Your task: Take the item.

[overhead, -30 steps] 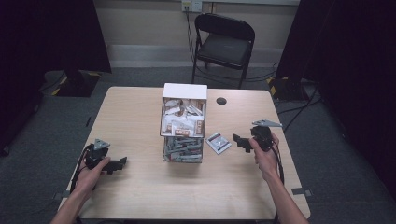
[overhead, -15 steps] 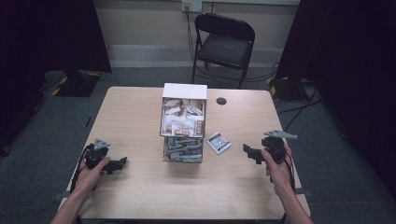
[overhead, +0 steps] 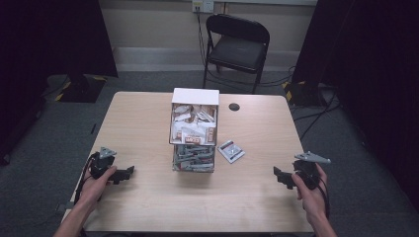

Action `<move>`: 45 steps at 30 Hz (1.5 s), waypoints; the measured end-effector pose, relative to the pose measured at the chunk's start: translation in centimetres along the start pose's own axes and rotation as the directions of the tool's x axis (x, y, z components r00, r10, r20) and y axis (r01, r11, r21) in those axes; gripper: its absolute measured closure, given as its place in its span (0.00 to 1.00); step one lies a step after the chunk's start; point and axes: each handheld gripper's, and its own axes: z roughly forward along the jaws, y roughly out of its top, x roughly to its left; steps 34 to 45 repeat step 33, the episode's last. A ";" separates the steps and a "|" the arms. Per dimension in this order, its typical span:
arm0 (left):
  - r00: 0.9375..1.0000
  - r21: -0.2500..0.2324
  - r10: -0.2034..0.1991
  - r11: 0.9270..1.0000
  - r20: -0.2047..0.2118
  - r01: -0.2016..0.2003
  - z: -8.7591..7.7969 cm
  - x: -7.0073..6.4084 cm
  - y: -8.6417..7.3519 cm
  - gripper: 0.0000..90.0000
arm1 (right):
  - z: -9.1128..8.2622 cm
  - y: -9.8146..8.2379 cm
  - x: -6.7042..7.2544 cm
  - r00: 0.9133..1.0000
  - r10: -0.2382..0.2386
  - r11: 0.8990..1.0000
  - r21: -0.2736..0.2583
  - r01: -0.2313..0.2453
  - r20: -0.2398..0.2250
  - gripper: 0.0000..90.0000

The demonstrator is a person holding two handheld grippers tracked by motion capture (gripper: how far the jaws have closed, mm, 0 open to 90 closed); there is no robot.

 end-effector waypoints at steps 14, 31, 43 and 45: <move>1.000 0.000 -0.001 1.000 0.001 0.001 0.0 0.0 0.0 0.00 | 0.7 -4.1 -1.2 0.998 0.034 0.994 0.100 -0.038 0.046 0.17; 1.000 0.000 -0.001 1.000 0.000 0.001 0.0 0.0 0.0 0.00 | 2.5 -5.3 -0.1 0.990 0.059 0.998 0.026 -0.063 0.129 0.12; 1.000 0.004 0.002 1.000 0.003 -0.002 0.0 0.0 0.0 0.00 | 2.5 -5.3 -0.1 0.990 0.061 0.998 0.026 -0.065 0.129 0.11; 1.000 0.004 0.002 1.000 0.003 -0.002 0.0 0.0 0.0 0.00 | 2.5 -5.3 -0.1 0.990 0.061 0.998 0.026 -0.065 0.129 0.11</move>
